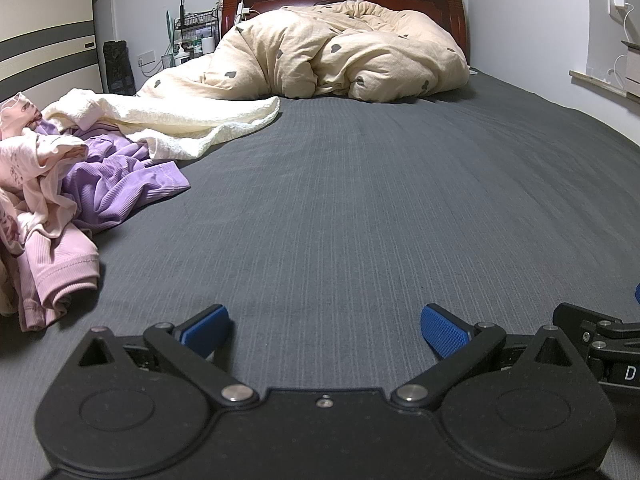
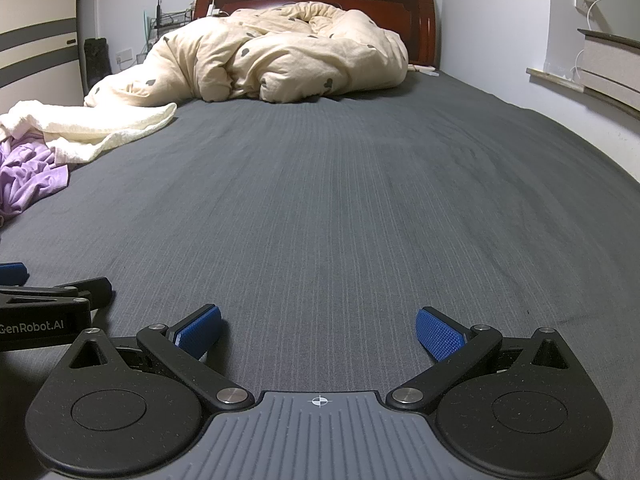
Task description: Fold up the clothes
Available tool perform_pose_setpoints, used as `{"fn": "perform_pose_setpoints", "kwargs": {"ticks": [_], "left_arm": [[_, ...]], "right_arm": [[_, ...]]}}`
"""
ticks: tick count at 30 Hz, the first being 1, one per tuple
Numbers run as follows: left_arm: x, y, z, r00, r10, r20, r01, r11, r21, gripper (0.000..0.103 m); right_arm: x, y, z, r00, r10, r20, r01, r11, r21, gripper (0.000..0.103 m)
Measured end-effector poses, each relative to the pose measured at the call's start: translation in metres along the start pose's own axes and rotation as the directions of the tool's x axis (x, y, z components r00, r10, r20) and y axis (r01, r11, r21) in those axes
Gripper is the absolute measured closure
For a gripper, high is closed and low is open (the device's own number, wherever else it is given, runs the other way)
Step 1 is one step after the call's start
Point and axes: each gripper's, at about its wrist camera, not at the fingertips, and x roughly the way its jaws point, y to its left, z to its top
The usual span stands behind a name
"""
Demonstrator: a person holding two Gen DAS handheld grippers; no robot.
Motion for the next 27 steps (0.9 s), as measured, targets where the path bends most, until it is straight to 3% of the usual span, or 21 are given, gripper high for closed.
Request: {"fn": "perform_pose_setpoints", "kwargs": {"ticks": [27], "left_arm": [[0.0003, 0.0084, -0.0015, 1.000, 0.001, 0.003, -0.001, 1.000, -0.001, 0.000]], "right_arm": [[0.0003, 0.0016, -0.0004, 1.000, -0.003, -0.002, 0.003, 1.000, -0.004, 0.000]]}}
